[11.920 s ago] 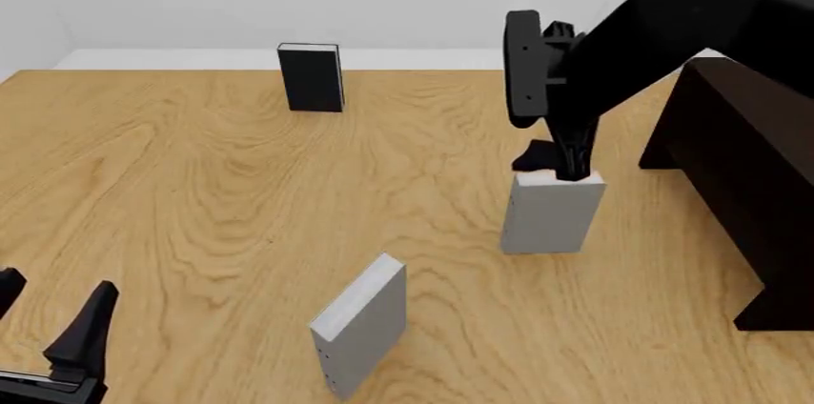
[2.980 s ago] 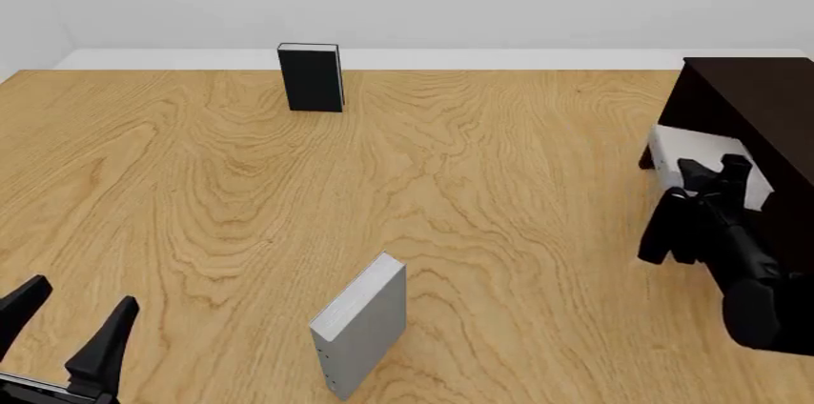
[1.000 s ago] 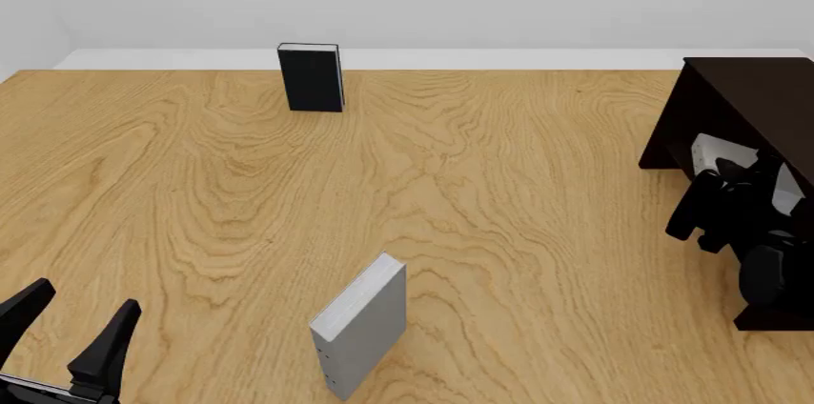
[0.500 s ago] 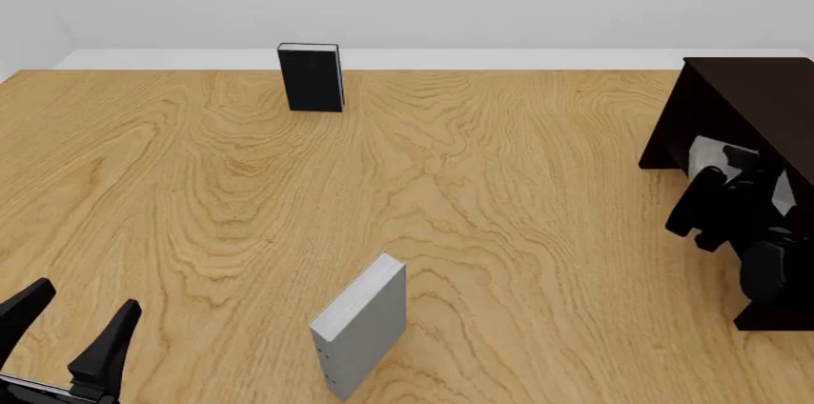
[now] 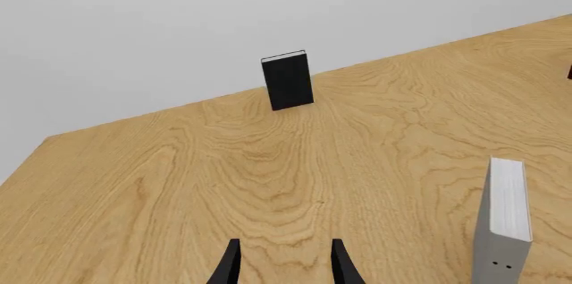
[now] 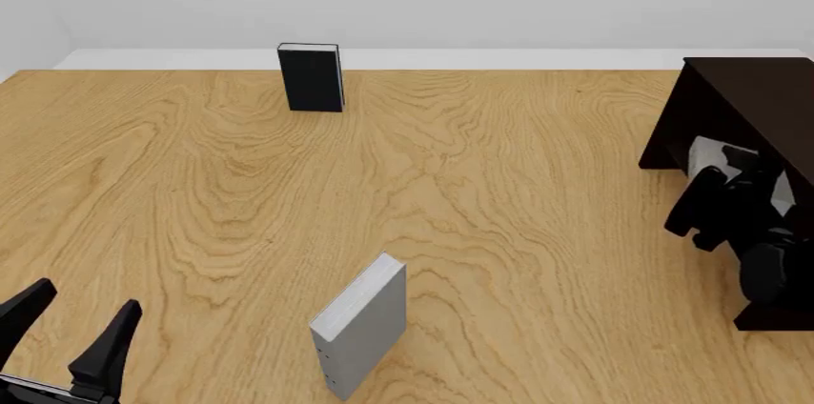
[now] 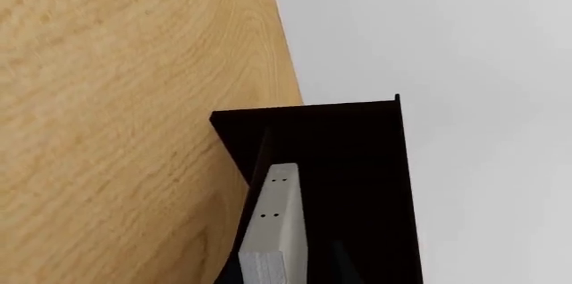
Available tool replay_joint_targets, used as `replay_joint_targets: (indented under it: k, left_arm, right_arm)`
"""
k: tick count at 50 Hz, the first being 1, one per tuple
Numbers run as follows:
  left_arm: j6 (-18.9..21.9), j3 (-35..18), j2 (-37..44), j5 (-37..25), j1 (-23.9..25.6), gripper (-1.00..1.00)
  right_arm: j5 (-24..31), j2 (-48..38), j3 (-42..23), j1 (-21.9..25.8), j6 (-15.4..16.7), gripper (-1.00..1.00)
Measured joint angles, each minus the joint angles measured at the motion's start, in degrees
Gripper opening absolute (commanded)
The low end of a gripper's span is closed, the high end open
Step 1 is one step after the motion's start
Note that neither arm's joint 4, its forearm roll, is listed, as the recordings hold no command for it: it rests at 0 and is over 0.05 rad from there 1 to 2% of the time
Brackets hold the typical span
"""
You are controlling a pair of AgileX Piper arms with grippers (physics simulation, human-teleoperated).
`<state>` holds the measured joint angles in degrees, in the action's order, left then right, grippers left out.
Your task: Pick up the book on the right and place it on the cabinet shelf.
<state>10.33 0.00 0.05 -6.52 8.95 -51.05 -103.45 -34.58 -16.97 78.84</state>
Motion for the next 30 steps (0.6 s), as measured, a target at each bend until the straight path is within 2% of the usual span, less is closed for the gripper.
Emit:
replay_joint_targets:
  k: [17,30]
  left_arm:
    - [0.0,0.0,0.0,-0.1,0.1,1.0]
    - [0.0,0.0,0.0,-0.3,0.0,1.0]
  right_arm:
    - [2.6,-0.6,-0.3,5.5,-1.0,1.0]
    - [2.9,-1.5,-0.9,7.7,-1.4,1.0]
